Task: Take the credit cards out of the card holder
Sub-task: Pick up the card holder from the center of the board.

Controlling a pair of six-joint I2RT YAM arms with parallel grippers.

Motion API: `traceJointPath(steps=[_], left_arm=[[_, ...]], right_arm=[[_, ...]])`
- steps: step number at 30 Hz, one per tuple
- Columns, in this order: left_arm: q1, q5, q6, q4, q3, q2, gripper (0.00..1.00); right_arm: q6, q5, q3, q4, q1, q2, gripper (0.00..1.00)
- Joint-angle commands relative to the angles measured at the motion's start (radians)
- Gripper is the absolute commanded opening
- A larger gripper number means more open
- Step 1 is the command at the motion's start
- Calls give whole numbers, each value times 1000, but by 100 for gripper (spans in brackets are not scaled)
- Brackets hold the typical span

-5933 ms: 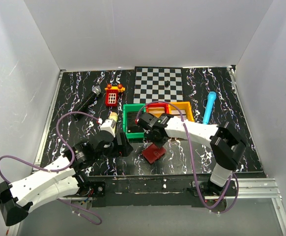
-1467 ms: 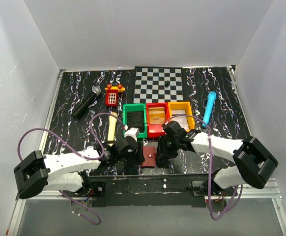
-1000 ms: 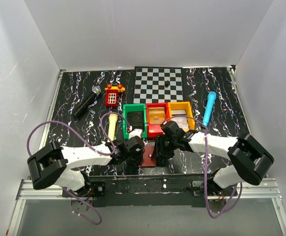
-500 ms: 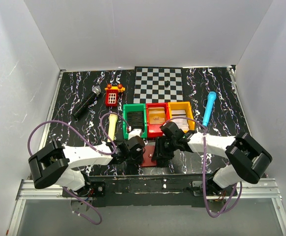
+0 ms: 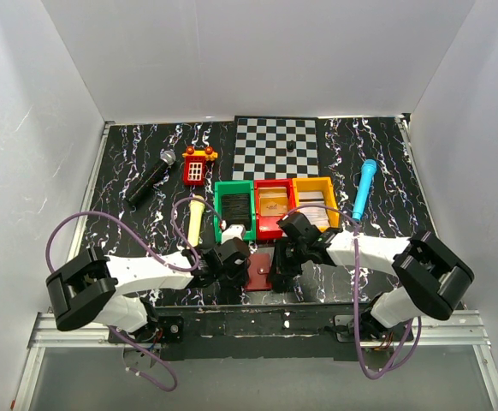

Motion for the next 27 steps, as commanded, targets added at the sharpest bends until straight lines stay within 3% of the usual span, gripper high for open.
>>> traceJointPath(steps=[1,4,8,14,20,24,27], left_arm=[[-4,-26,4,-37,-40,-25,23],[-4,-31,4,-40,-45,-68,30],[-3,-69,-10,-72,-46,-178,54],[-1,-138,-5,-32,-89,-405,76],[1,-124,59,242,-242,-638,82],[4,-95,44,454,-351,-774,96],[8,-8,101,558,-387,-824,98]], right_arm=[[-2,8,-14,9,8,-22,2],[-9,8,-9,-5,9,-40,1],[-31,34,-12,-62,12,-115,1],[-92,74,6,-204,12,-297,1],[-149,46,67,-312,12,-426,1],[-189,3,138,-352,12,-488,1],[-233,-64,216,-389,12,-512,1]])
